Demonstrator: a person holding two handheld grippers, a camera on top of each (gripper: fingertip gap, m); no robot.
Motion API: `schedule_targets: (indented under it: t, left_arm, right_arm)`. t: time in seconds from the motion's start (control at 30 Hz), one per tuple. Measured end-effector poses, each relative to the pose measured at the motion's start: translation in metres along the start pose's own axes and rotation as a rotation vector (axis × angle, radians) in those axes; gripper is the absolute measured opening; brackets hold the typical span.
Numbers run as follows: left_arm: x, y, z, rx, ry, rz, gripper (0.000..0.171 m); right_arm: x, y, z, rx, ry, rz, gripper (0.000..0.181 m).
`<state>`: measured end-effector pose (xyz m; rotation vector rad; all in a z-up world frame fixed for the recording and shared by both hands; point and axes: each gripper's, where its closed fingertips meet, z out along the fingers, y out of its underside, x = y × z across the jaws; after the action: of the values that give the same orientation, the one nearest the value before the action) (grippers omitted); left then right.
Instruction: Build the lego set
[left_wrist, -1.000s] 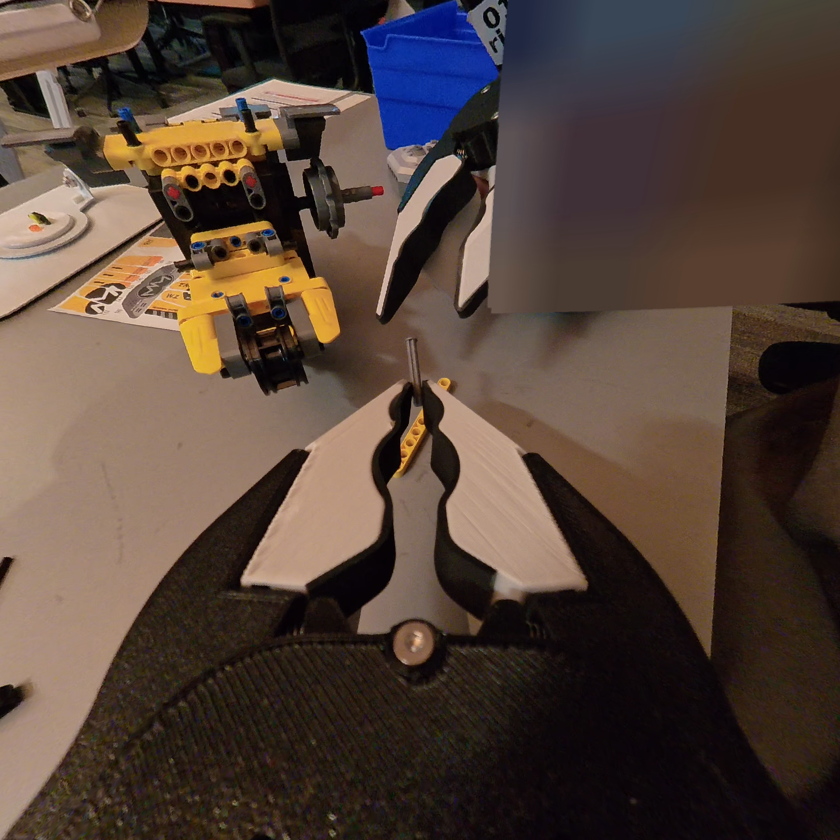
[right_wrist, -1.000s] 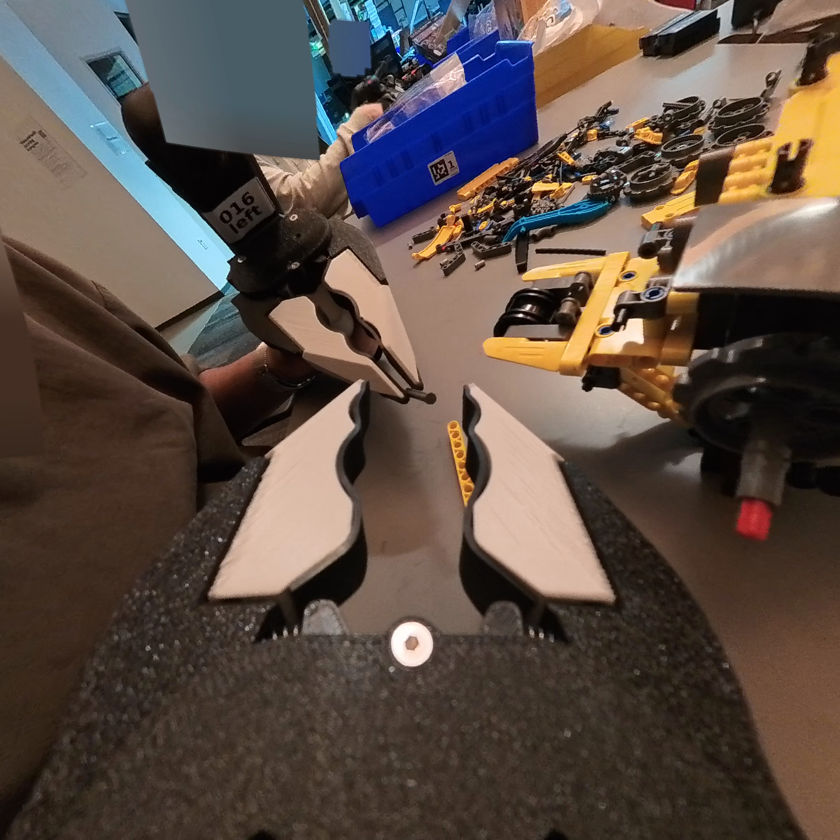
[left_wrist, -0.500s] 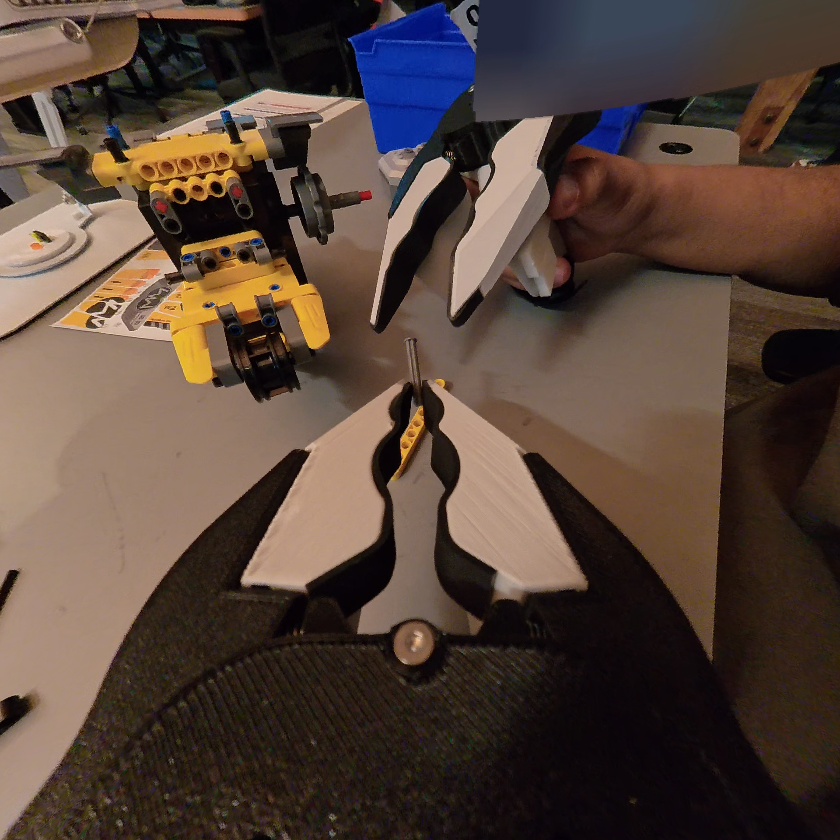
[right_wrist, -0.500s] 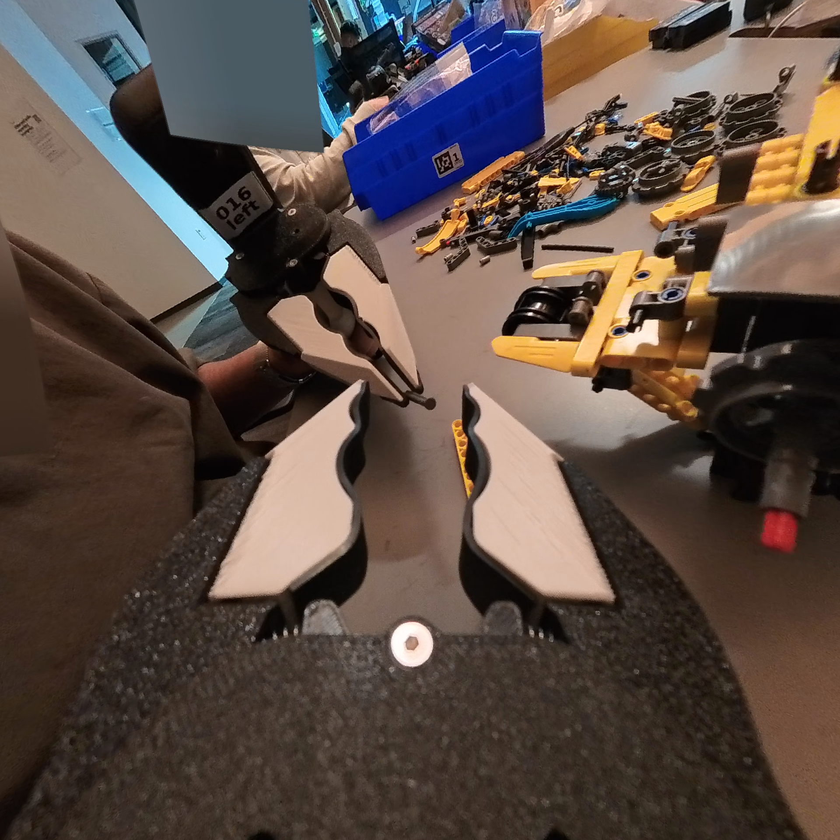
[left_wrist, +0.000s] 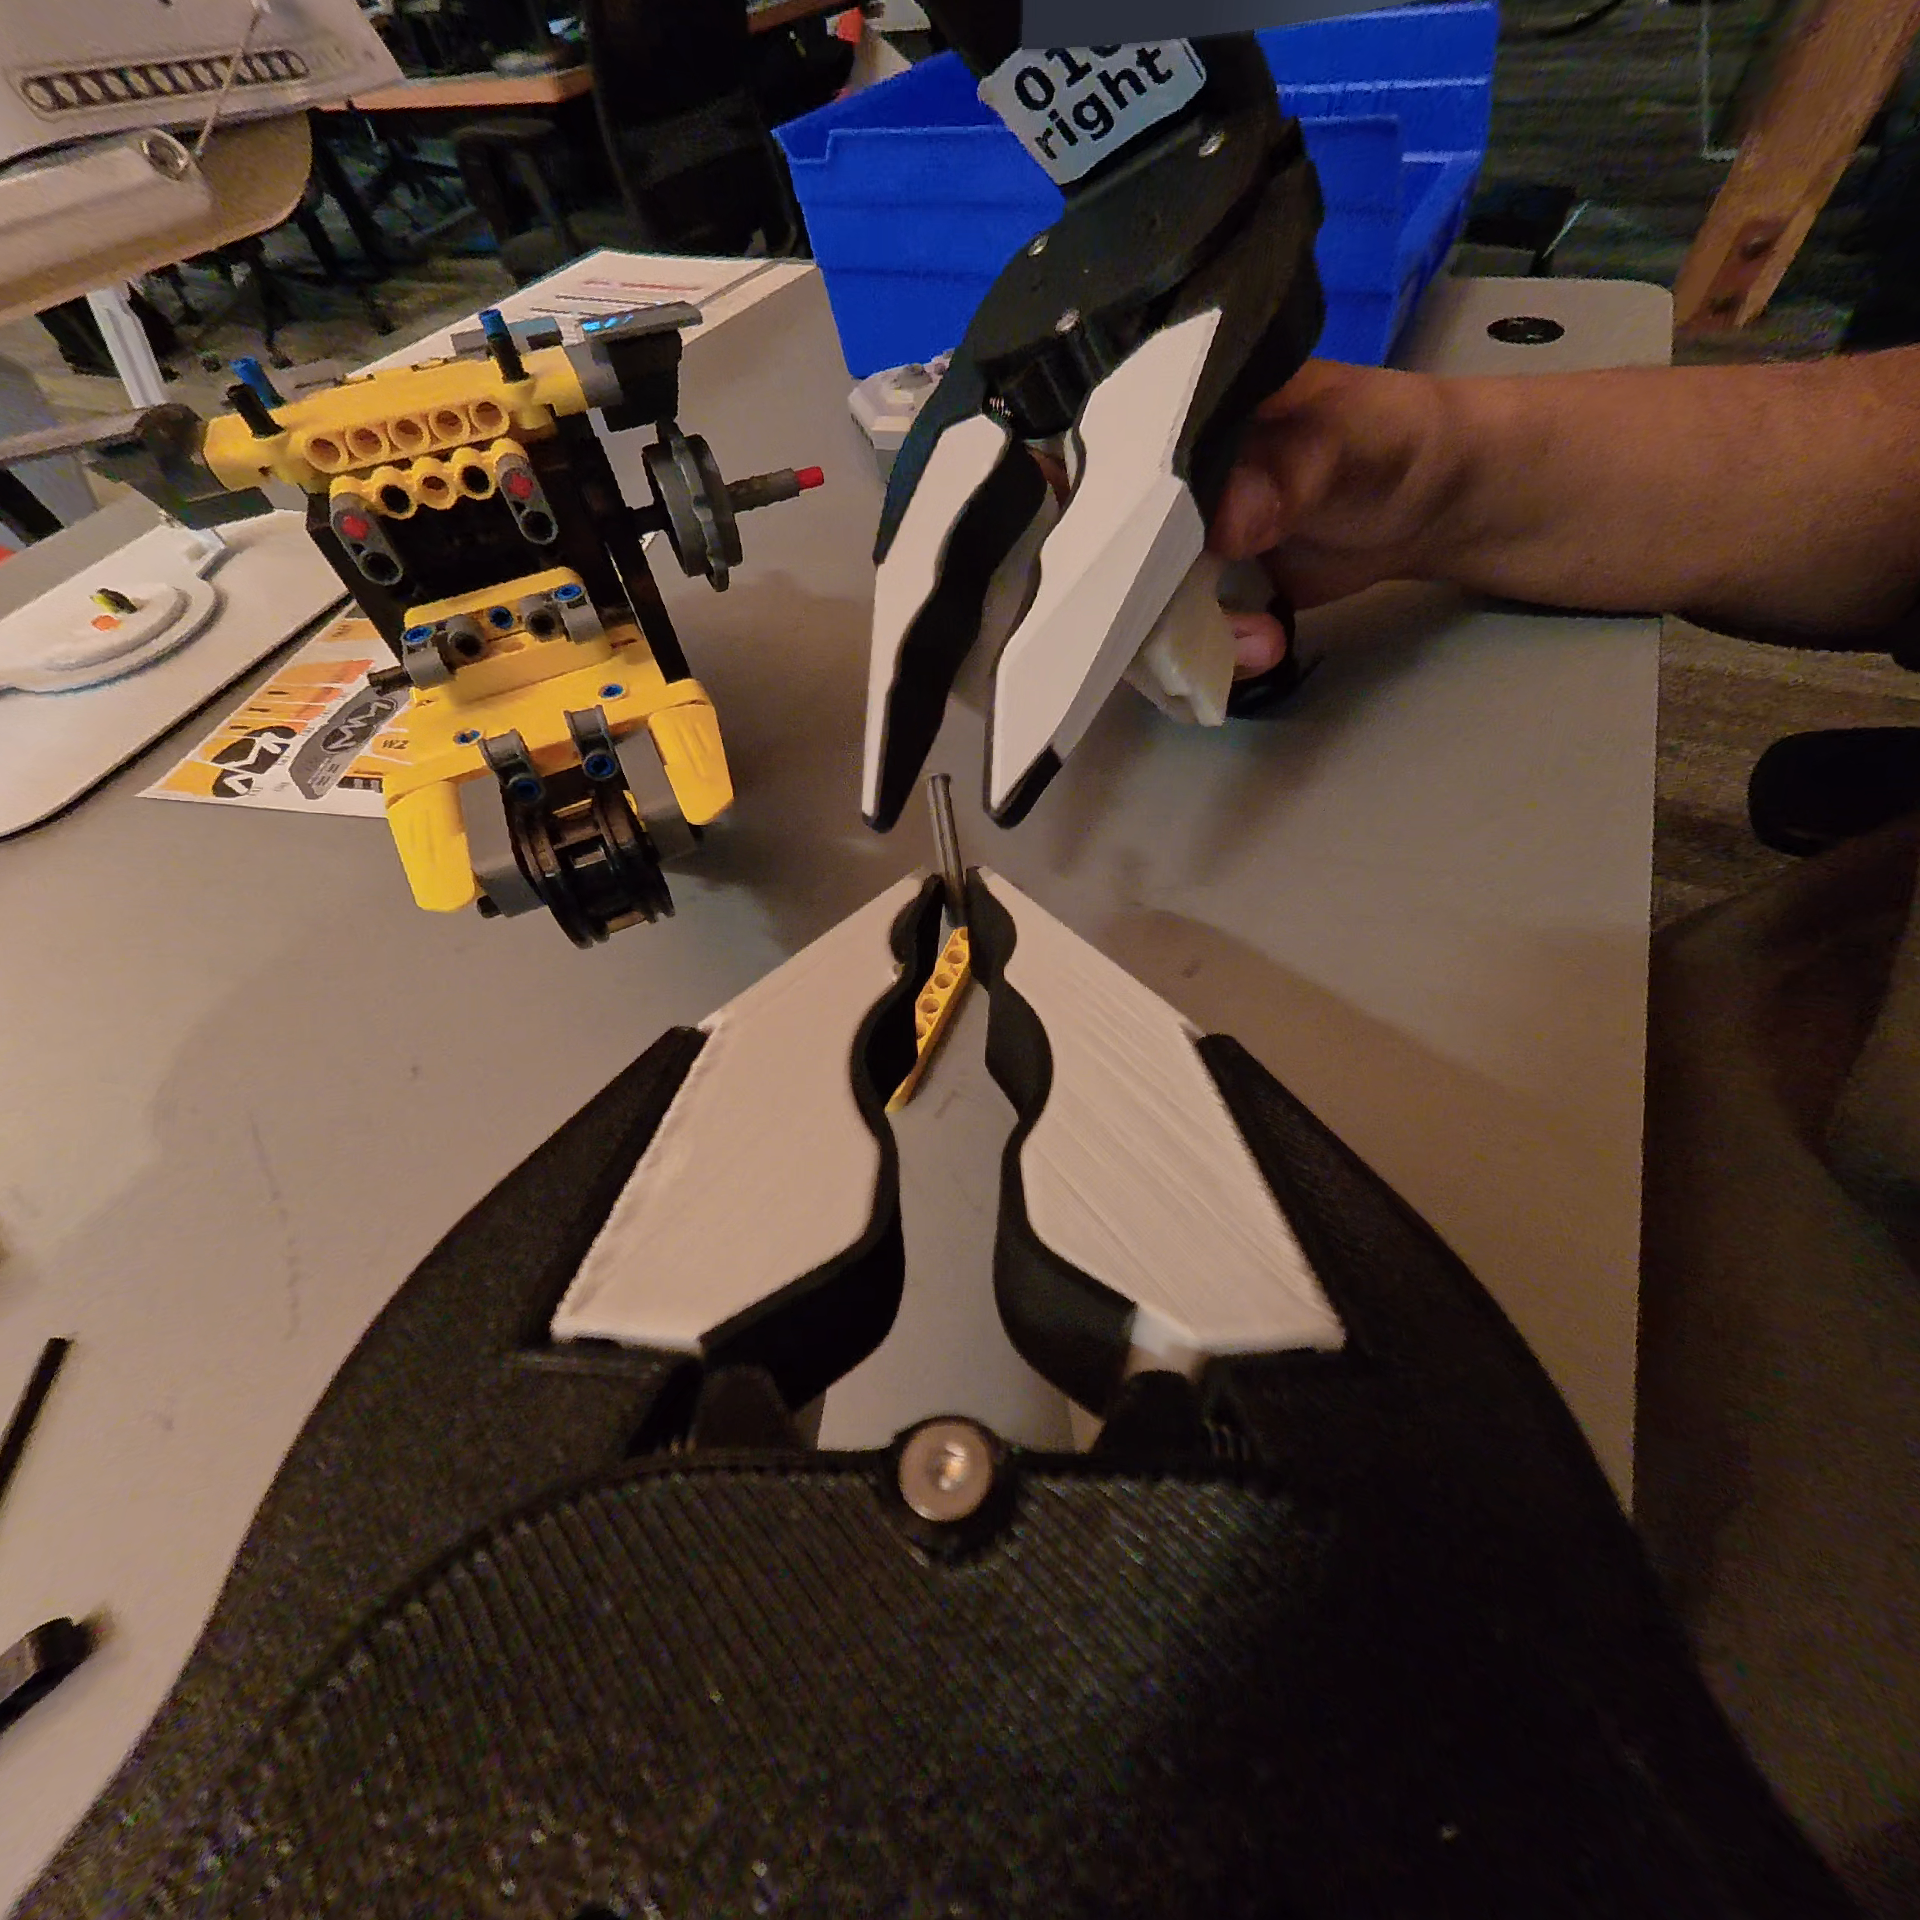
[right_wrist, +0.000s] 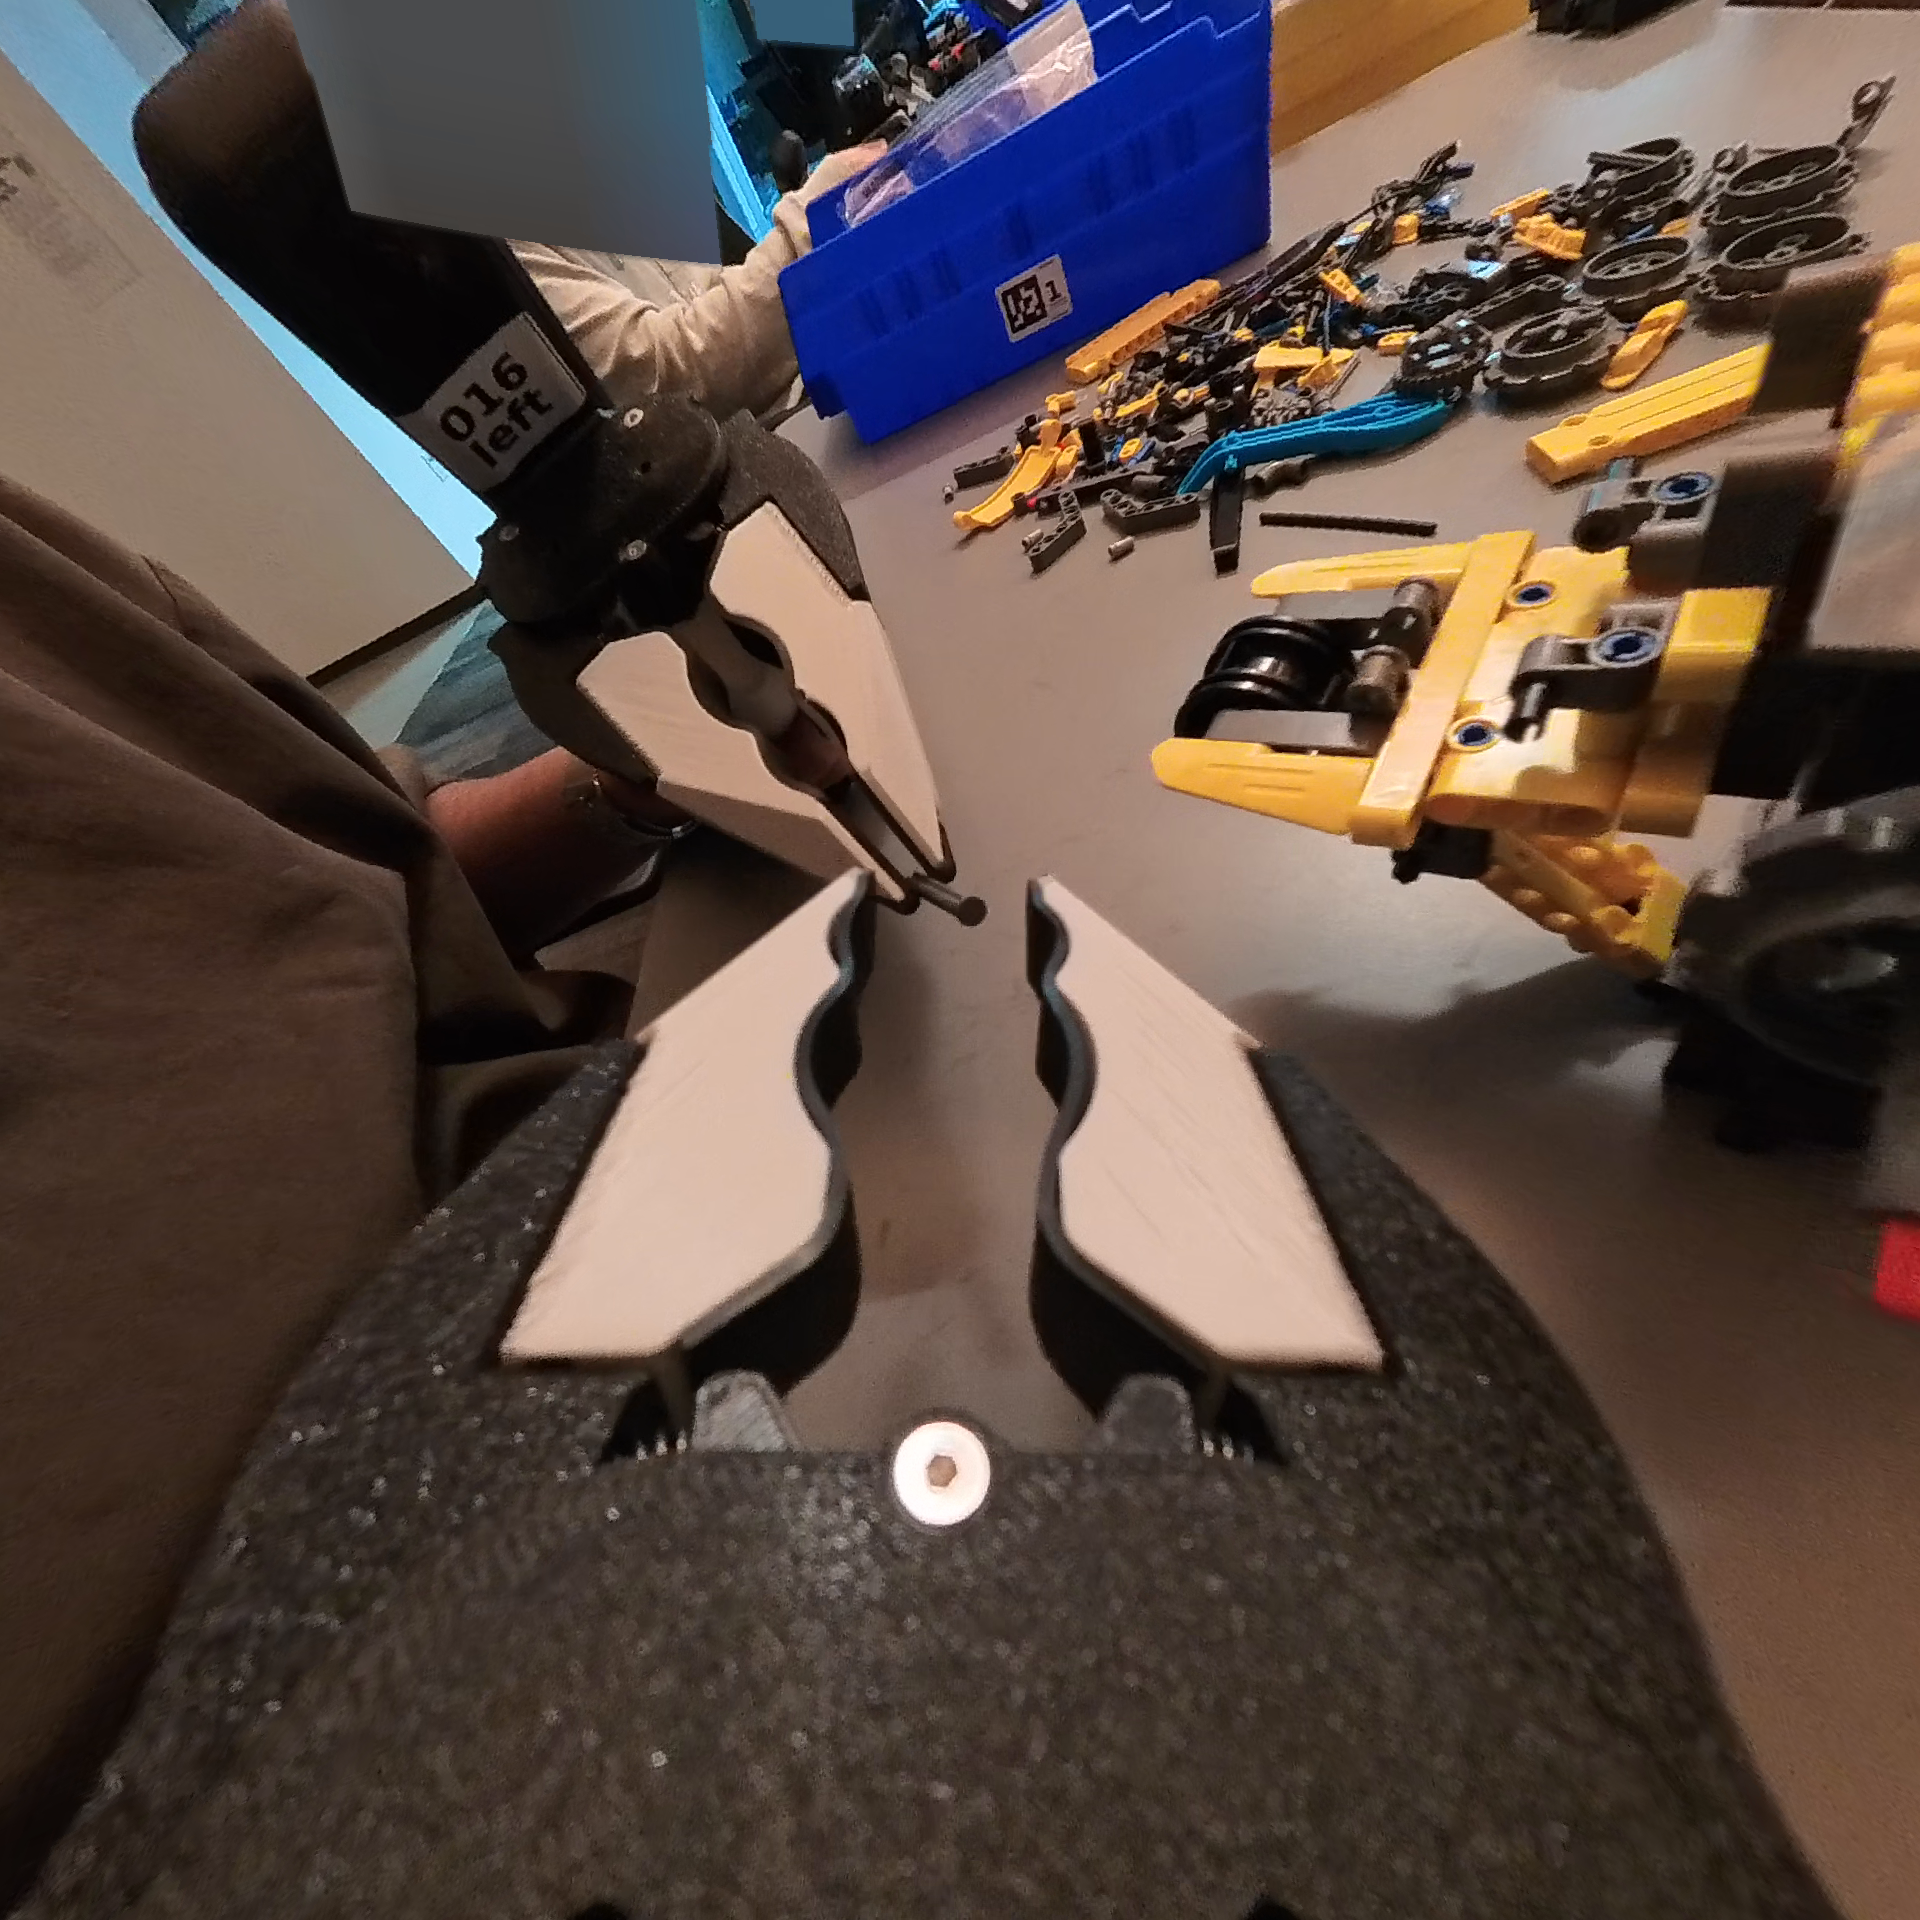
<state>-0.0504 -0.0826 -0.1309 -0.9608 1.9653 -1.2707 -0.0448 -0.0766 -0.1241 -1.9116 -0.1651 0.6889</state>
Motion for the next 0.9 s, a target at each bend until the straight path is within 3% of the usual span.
schedule_targets:
  t: [0.23, 0.9]
  left_arm:
    - [0.0021, -0.0002, 0.0007, 0.000, 0.007, 0.009, 0.000]
    - [0.0036, 0.0014, 0.0015, -0.003, 0.033, -0.021, 0.002]
  right_arm:
    - [-0.0013, 0.0003, -0.0001, -0.002, 0.002, -0.014, 0.006]
    - [0.0004, -0.0020, -0.0011, 0.020, 0.000, -0.018, 0.004]
